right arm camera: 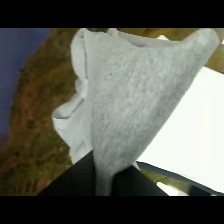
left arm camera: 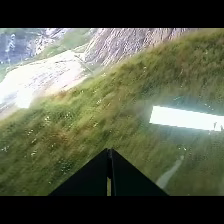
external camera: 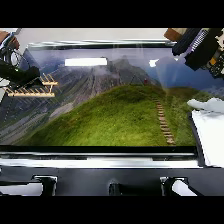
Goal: Fold the clothes and pants, and hang the long-sleeved shirts on hangers.
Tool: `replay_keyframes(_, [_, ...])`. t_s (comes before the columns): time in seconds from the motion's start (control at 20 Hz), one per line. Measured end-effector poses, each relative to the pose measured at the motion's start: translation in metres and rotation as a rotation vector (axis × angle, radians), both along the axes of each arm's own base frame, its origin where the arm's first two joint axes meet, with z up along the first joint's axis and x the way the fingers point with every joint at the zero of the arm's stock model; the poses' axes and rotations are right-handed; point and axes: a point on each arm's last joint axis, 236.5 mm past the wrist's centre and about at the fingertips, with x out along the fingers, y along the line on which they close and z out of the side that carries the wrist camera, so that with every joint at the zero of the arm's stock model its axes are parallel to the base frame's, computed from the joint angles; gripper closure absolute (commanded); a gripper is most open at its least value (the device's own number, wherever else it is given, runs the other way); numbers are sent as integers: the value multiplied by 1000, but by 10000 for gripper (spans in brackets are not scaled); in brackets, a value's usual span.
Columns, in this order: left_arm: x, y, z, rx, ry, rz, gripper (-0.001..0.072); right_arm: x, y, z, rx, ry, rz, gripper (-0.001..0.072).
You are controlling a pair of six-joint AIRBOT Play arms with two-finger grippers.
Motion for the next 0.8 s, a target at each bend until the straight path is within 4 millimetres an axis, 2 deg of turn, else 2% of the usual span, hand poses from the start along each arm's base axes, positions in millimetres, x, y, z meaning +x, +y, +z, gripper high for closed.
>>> replay_keyframes(0.15, [0,0,0,0,0,0,691,-19,-1,-18,-14,107,31,676])
replay_keyframes(0.45, [0,0,0,1,0,0,691,-78,-5,-100,10,435,51,675])
replay_keyframes(0.55, [0,0,0,1,0,0,690,-99,-5,-122,13,533,55,675])
replay_keyframes(0.8, [0,0,0,1,0,0,690,-142,-7,-155,5,726,65,675])
